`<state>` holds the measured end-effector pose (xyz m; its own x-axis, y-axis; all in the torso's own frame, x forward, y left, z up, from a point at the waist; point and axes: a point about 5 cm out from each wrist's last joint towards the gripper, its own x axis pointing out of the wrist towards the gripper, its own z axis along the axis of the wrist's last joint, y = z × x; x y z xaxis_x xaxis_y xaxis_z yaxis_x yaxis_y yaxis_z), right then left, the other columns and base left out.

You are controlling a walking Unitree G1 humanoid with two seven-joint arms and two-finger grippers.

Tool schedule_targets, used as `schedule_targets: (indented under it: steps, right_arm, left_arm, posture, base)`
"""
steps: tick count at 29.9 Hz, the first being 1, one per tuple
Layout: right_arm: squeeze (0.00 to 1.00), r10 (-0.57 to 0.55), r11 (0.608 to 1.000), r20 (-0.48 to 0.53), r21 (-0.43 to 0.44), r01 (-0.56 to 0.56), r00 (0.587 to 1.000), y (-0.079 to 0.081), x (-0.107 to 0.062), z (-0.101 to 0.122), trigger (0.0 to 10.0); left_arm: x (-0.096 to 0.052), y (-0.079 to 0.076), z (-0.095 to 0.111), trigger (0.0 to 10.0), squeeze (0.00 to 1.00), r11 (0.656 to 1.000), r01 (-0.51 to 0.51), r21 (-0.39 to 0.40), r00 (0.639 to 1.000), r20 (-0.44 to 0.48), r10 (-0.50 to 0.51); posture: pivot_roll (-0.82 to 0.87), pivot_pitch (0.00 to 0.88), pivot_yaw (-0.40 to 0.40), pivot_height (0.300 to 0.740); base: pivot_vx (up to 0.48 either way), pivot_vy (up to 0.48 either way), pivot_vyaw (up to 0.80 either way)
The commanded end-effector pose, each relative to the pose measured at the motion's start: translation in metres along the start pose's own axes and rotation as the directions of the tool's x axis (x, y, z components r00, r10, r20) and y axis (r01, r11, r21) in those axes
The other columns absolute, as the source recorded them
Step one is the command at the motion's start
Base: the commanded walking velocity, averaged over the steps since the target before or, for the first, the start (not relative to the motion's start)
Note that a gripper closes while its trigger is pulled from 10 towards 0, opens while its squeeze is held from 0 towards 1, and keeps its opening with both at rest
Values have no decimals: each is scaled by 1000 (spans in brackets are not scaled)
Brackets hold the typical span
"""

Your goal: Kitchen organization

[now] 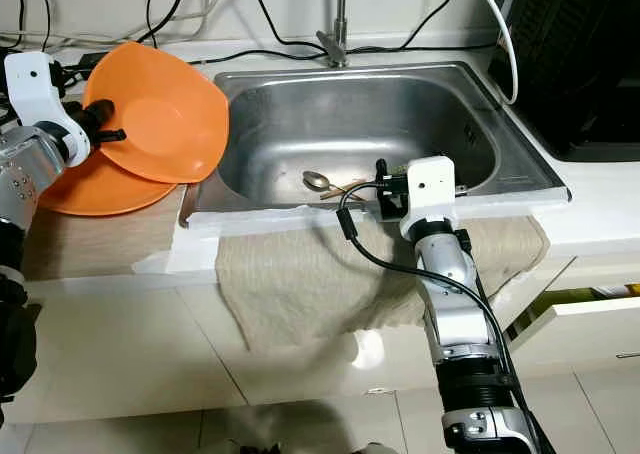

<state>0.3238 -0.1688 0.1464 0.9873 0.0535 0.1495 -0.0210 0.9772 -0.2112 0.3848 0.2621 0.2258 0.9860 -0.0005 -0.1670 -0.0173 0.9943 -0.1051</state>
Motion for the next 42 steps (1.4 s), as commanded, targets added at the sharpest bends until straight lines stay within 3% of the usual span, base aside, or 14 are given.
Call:
schedule_targets:
  steps: [1, 42]
  right_arm:
    - [0, -4, 1000, 18, 7, 4, 1000, -2, 2, 5, 10000]
    - [0, -3, 1000, 13, 7, 3, 1000, -1, 10, 6, 10000]
  left_arm:
    - [1, 1, -13, 0, 0, 1000, -17, 12, 998, -60, 17]
    - [5, 1, -10, 0, 0, 1000, -21, 11, 998, -61, 22]
  posture:
    - [-130, 0, 62, 740]
    - [-71, 0, 39, 740]
  base:
    - [0, 0, 0]
    - [0, 0, 0]
